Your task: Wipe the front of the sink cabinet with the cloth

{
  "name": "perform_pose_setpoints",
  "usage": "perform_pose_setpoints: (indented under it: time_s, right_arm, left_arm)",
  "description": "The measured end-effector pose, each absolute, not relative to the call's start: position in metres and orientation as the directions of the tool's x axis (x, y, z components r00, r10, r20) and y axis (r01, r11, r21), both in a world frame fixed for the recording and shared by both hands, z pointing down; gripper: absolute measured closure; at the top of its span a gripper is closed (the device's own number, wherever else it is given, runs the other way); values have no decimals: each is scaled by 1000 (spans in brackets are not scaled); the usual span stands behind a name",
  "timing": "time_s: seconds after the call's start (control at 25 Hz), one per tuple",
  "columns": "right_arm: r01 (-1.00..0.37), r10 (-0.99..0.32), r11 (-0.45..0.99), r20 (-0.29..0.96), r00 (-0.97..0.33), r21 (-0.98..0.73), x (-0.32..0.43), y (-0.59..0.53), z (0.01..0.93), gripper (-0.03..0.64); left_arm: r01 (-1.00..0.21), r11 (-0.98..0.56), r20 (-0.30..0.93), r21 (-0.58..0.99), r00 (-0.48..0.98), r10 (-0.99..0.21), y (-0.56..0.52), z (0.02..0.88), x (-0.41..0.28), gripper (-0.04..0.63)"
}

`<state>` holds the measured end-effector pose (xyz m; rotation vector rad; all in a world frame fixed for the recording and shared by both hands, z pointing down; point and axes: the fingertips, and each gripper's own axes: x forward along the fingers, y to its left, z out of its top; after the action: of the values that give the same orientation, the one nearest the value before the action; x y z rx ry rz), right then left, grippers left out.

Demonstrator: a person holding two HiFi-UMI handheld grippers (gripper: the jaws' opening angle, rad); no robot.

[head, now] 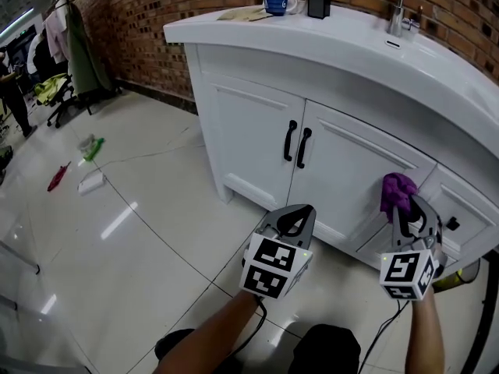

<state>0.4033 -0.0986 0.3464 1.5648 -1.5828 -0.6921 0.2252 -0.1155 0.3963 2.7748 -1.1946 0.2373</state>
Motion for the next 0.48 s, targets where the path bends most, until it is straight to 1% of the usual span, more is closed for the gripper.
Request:
perform_pose_setpoints:
  time_s: [0.48]
  right_arm:
    - [-510, -983, 182, 175, -63, 841, 313, -165, 359, 505]
  left_arm:
    - [-752, -657, 213, 53, 652, -728, -128, 407, 200, 591]
